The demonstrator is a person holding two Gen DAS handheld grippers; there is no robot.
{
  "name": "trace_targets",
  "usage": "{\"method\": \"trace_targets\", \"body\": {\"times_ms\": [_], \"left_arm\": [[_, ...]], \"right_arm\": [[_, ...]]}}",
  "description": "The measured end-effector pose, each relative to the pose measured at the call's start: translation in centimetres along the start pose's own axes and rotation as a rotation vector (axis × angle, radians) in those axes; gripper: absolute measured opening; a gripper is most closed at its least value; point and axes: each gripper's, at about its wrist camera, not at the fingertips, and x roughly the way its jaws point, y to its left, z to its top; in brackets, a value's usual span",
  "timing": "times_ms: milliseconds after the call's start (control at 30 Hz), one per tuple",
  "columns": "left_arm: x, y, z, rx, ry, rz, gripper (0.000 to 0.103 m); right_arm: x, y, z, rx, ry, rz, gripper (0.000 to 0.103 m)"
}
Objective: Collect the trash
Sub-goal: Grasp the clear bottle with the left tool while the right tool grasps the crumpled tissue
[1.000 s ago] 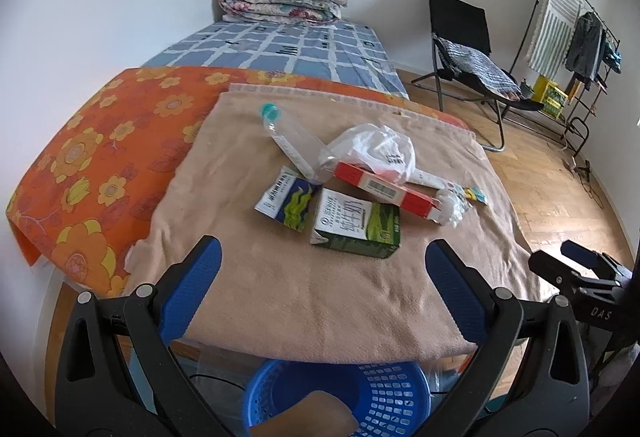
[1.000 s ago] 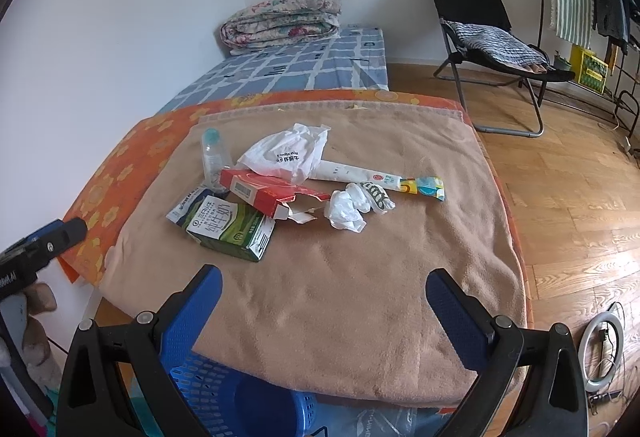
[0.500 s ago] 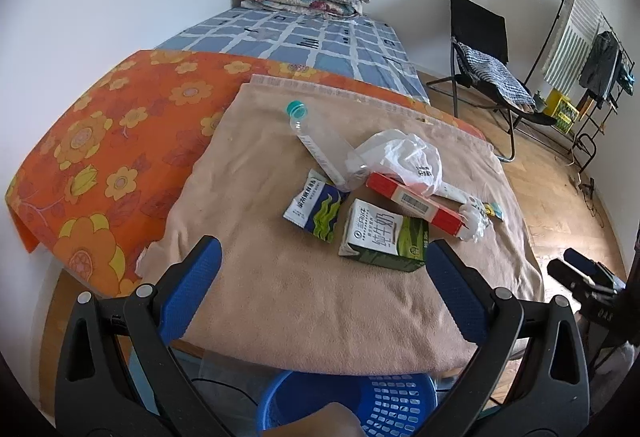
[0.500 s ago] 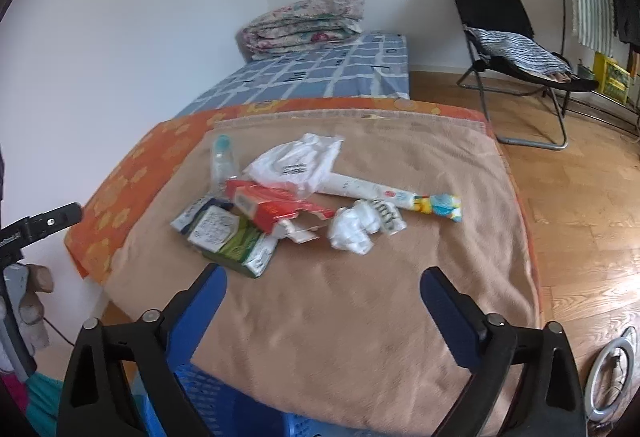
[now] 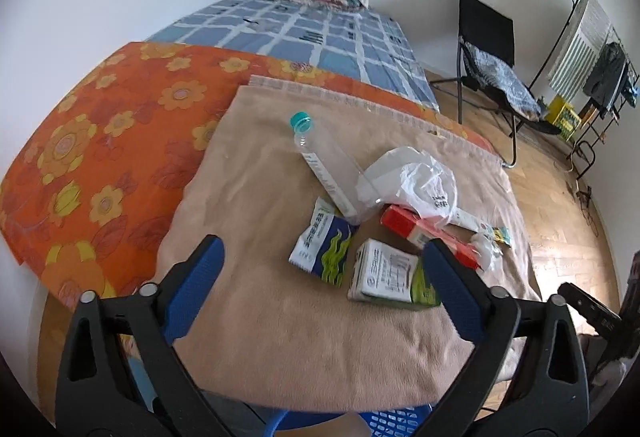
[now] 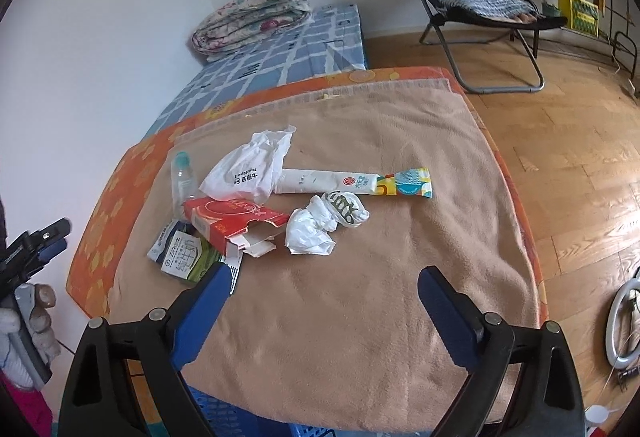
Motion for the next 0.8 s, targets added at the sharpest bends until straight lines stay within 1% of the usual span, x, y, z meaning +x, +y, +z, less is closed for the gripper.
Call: {"method": "trace_targets", "body": {"times_ms": [100, 267, 367, 500, 633, 733, 800], "left_arm": [[2.3, -0.3, 1.8, -0.005, 0.023, -0.01, 0.099], [7.0, -0.6, 4.6, -0.072, 0.076, -0.042, 0.099], [10.0, -0.6, 6.0, -0.109, 0.108, -0.049, 0.099], [13.2, -0.5, 6.9, -0.135, 0.141, -0.029, 0.099], [16.3, 0.3, 7.5, -0.192, 0.175, -0.011, 0.099], [17.9, 0.5, 7.5, -0.198, 0.19, 0.004, 0.099], [18.9, 0.4, 7.6, -0.199, 0.2, 0.0, 0.098]], "right_arm": [[0.7, 0.3, 0.5, 0.005, 0.007, 0.006, 0.096], [2.1, 0.5, 1.7, 0.005, 0.008, -0.016, 0.096], [3.7, 0.3, 2.4, -0.001, 0.022, -0.042, 0.094], [5.6, -0.4, 3.0, 0.026, 0.056, -0.058, 0.092], [7.7, -1.1, 3.2, 0.11, 0.113, -0.017, 0.092], [9.0, -1.6, 3.1, 0.156, 0.148, 0.007, 0.092], [9.5, -1.8, 3.2, 0.167, 0.153, 0.009, 0.092]]}}
